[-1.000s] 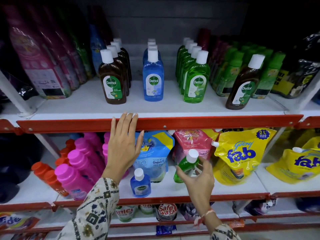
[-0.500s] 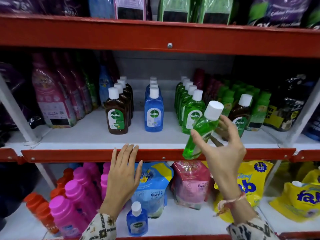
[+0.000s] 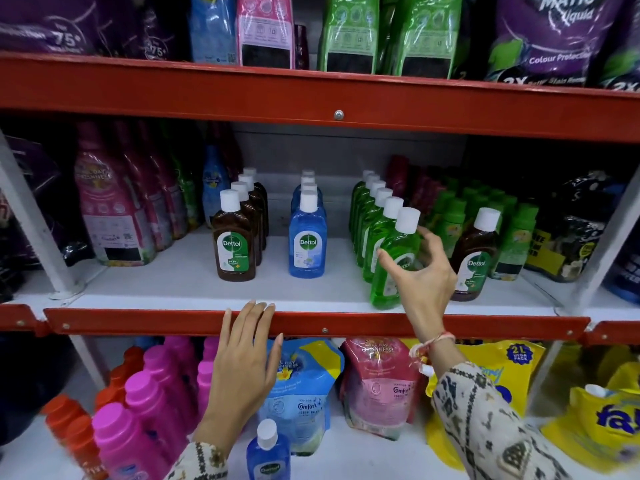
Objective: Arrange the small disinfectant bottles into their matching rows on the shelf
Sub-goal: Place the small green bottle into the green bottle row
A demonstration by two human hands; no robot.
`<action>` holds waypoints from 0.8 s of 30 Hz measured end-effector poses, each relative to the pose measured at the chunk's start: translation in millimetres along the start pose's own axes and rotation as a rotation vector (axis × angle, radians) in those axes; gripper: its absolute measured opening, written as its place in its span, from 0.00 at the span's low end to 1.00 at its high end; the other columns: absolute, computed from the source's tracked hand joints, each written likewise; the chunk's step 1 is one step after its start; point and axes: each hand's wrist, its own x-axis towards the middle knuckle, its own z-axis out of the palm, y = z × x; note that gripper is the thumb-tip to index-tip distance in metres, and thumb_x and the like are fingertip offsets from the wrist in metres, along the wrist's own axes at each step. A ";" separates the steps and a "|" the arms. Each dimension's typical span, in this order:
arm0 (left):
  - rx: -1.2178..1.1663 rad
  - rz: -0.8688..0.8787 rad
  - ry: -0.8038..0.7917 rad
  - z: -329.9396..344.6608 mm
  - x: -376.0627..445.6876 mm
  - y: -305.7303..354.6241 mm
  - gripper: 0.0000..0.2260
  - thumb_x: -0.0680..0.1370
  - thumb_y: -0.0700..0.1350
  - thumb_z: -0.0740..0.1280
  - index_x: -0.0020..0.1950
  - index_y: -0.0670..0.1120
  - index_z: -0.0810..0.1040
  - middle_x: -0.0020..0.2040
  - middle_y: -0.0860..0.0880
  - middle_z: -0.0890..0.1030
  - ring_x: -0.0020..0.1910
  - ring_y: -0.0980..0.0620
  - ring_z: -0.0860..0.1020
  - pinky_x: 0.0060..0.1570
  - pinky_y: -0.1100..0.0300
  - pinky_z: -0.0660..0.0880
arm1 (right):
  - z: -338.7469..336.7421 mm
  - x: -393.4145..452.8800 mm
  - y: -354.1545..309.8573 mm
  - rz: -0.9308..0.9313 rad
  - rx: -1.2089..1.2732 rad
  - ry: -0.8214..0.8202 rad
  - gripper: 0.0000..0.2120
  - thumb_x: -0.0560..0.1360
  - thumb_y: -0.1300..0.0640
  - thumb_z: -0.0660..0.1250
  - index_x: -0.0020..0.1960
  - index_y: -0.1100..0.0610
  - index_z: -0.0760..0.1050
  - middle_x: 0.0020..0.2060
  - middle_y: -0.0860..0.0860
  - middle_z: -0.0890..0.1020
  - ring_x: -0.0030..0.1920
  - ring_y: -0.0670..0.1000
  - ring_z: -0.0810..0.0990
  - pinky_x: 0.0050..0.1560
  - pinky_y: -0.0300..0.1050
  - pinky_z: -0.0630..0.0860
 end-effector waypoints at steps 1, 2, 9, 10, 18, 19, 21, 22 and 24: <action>0.004 0.000 0.001 0.3 0.1 -0.2 0.22 0.81 0.52 0.55 0.69 0.41 0.72 0.65 0.43 0.77 0.69 0.45 0.71 0.74 0.44 0.58 | 1.8 0.1 1.7 -0.003 -0.010 -0.009 0.32 0.61 0.36 0.74 0.62 0.43 0.71 0.50 0.50 0.84 0.51 0.53 0.81 0.52 0.57 0.79; 0.009 0.000 0.001 0.5 0.0 -0.3 0.22 0.81 0.52 0.55 0.69 0.41 0.72 0.65 0.43 0.77 0.69 0.45 0.71 0.74 0.44 0.58 | 3.3 -0.2 2.9 -0.008 -0.015 -0.016 0.32 0.61 0.36 0.74 0.62 0.43 0.71 0.50 0.50 0.83 0.50 0.53 0.81 0.52 0.57 0.79; 0.035 0.012 0.017 2.6 -1.2 -0.8 0.22 0.81 0.51 0.56 0.69 0.41 0.72 0.66 0.42 0.77 0.69 0.45 0.71 0.73 0.43 0.59 | 6.7 -0.5 6.9 -0.057 -0.036 -0.044 0.32 0.64 0.39 0.75 0.65 0.47 0.71 0.52 0.51 0.81 0.54 0.54 0.80 0.55 0.56 0.77; 0.036 0.013 0.019 2.8 -1.1 -0.7 0.22 0.81 0.51 0.56 0.70 0.41 0.71 0.66 0.42 0.77 0.69 0.45 0.71 0.73 0.43 0.59 | 6.5 -0.5 7.6 -0.059 -0.034 -0.047 0.32 0.64 0.39 0.75 0.65 0.47 0.70 0.53 0.52 0.81 0.55 0.55 0.79 0.55 0.56 0.77; 0.064 0.031 0.004 1.1 -1.4 -2.5 0.22 0.81 0.51 0.55 0.71 0.41 0.70 0.68 0.42 0.76 0.70 0.44 0.71 0.74 0.42 0.59 | -0.3 -7.8 3.4 -0.063 -0.058 -0.076 0.36 0.68 0.44 0.75 0.70 0.54 0.66 0.63 0.55 0.75 0.64 0.55 0.73 0.63 0.52 0.72; 0.078 0.043 -0.006 -0.7 -1.7 -4.1 0.22 0.81 0.51 0.55 0.71 0.41 0.70 0.69 0.42 0.75 0.70 0.44 0.70 0.73 0.42 0.61 | -1.6 -13.7 0.1 -0.069 -0.045 -0.037 0.35 0.69 0.45 0.74 0.71 0.54 0.66 0.64 0.55 0.72 0.65 0.55 0.72 0.64 0.52 0.72; 0.103 0.043 -0.010 -5.4 -2.7 -9.3 0.22 0.81 0.51 0.55 0.72 0.41 0.69 0.70 0.41 0.74 0.71 0.43 0.69 0.72 0.41 0.62 | -2.7 -33.1 -6.1 -0.094 0.006 0.059 0.30 0.72 0.48 0.72 0.69 0.55 0.68 0.64 0.54 0.70 0.64 0.54 0.71 0.64 0.50 0.72; 0.112 0.029 -0.005 -7.9 -3.7 -13.1 0.23 0.81 0.51 0.55 0.72 0.41 0.68 0.71 0.41 0.73 0.72 0.43 0.69 0.72 0.40 0.62 | -1.9 -46.5 -8.0 -0.108 0.037 0.092 0.27 0.72 0.50 0.72 0.68 0.56 0.69 0.63 0.54 0.70 0.63 0.54 0.71 0.63 0.50 0.73; 0.129 0.006 0.008 -12.3 -5.2 -22.2 0.23 0.82 0.51 0.55 0.73 0.41 0.67 0.72 0.40 0.71 0.73 0.43 0.67 0.74 0.40 0.60 | 3.0 -77.9 -8.5 -0.120 0.092 0.102 0.23 0.73 0.54 0.72 0.65 0.58 0.70 0.61 0.55 0.71 0.61 0.54 0.73 0.61 0.51 0.74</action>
